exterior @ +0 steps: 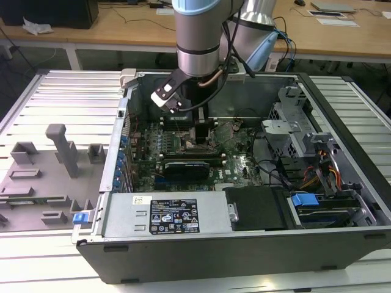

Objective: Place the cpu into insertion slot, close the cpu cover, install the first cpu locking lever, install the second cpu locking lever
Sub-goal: 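Place the cpu into insertion slot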

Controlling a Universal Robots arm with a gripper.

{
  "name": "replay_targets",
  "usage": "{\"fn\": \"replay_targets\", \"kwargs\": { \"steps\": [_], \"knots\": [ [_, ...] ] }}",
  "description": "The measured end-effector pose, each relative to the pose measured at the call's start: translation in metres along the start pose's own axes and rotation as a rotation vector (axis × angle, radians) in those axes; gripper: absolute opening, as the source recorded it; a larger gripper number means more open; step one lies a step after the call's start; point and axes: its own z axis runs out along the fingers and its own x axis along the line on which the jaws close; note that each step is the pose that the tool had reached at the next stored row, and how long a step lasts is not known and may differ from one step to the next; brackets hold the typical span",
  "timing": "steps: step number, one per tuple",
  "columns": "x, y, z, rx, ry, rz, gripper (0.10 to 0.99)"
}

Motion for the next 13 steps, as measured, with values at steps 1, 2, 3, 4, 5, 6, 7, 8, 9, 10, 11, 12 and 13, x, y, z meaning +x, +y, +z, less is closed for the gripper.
{"fn": "replay_targets", "kwargs": {
  "steps": [1,2,3,4,5,6,7,8,9,10,11,12,13],
  "knots": [
    [0.0002,-0.0006,0.001,0.0,0.0,0.0,0.541],
    [0.0004,-0.001,0.0018,0.0,0.0,0.0,0.541],
    [0.0009,-0.0017,0.0029,0.0,0.0001,0.0,0.541],
    [0.0013,-0.0023,0.0036,0.0,0.0004,0.0,0.541],
    [0.0019,-0.003,0.0046,-0.001,0.0011,0.0,0.541],
    [0.0025,-0.0041,0.0059,-0.002,0.0025,0.0,0.541],
    [0.0027,-0.0048,0.0068,-0.002,0.0032,0.0,0.541],
    [0.0029,-0.0053,0.0075,-0.002,0.0039,0.0,0.541],
    [0.0033,-0.006,0.0085,-0.003,0.0048,0.001,0.541],
    [0.0036,-0.0064,0.0093,-0.003,0.0055,0.001,0.541],
    [0.0038,-0.007,0.011,-0.003,0.0064,0.001,0.541],
    [0.0039,-0.0071,0.0125,-0.003,0.0068,0.001,0.541],
    [0.004,-0.0073,0.0138,-0.003,0.0069,0.001,0.541]
  ]
}}
